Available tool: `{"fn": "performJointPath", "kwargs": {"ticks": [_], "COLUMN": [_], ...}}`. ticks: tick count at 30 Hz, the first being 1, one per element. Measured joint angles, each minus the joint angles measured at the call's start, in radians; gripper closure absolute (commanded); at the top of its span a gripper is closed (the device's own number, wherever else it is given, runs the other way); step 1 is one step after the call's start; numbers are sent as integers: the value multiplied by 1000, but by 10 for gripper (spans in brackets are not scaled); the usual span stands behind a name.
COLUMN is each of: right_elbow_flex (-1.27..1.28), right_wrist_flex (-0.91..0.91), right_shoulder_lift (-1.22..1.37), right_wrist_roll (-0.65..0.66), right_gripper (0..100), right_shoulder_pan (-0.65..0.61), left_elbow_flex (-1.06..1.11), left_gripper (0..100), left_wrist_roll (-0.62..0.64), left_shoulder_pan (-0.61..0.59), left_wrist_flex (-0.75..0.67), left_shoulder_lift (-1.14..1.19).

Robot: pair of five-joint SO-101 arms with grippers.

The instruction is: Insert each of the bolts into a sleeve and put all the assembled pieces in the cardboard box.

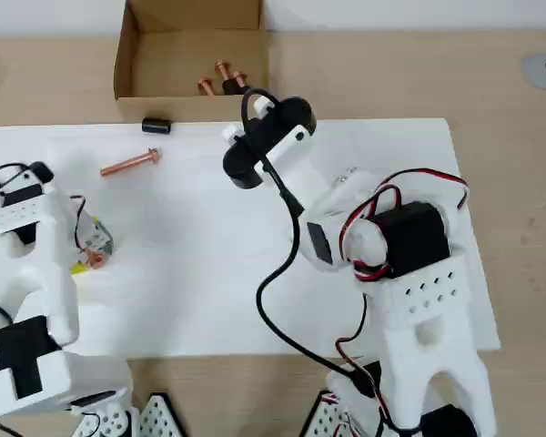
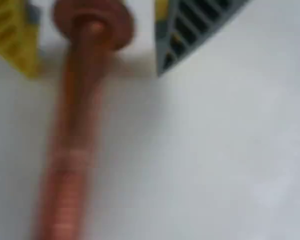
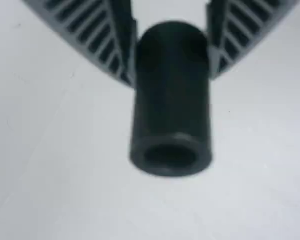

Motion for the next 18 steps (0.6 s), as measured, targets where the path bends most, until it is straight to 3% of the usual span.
{"fn": "performJointPath", "kwargs": {"ticks": [12, 18], "right_elbow_flex": [0, 0], "right_wrist_flex": [0, 0], "right_shoulder_lift": [0, 0], "right_wrist_roll": [0, 0], "right_gripper": [986, 986], "right_shoulder_pan": [0, 0], "left_elbow_flex": [48, 91], "left_gripper": [926, 837], "left_wrist_roll": [-12, -12], "left_shoulder_pan": [18, 18], "left_wrist_flex": [25, 20], "left_shoulder_lift": [-198, -247]}}
